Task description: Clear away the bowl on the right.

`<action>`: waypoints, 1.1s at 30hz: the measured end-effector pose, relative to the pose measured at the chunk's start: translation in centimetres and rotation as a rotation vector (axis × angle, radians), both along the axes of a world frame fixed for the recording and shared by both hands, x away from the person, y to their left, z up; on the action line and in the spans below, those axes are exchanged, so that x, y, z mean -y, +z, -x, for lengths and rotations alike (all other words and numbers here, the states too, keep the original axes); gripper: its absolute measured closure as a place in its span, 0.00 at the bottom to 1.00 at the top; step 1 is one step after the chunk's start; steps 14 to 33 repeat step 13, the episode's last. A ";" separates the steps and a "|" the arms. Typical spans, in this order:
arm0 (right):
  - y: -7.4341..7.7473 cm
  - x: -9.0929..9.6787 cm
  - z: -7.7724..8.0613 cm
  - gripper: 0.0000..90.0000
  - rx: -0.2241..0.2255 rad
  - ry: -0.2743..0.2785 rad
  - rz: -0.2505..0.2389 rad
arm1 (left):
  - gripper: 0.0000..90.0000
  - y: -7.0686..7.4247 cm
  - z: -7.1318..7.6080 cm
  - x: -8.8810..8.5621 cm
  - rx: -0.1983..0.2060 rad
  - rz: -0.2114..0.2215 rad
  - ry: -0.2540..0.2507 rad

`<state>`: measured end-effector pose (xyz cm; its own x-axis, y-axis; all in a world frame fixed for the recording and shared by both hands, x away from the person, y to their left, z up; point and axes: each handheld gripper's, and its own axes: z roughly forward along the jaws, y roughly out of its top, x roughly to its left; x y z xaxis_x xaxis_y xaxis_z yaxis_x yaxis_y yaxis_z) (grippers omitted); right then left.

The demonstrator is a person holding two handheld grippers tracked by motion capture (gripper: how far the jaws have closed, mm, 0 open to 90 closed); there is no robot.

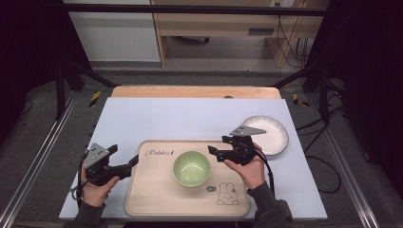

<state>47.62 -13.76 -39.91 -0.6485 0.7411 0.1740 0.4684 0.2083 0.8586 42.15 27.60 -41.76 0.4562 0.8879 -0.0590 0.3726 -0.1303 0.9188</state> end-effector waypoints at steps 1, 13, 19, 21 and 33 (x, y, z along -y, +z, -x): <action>0.1 0.2 0.1 0.26 0.016 -0.009 -0.001 | 0.11 0.0 0.0 0.0 -0.001 0.001 0.000; 0.7 2.7 1.6 0.16 0.166 -0.079 -0.027 | 0.11 -0.1 -0.1 -0.2 -0.012 0.000 0.002; 0.7 2.7 1.6 0.16 0.166 -0.079 -0.027 | 0.11 -0.1 -0.1 -0.2 -0.012 0.000 0.002; 0.7 2.7 1.6 0.16 0.166 -0.079 -0.027 | 0.11 -0.1 -0.1 -0.2 -0.012 0.000 0.002; 0.7 2.7 1.6 0.16 0.166 -0.079 -0.027 | 0.11 -0.1 -0.1 -0.2 -0.012 0.000 0.002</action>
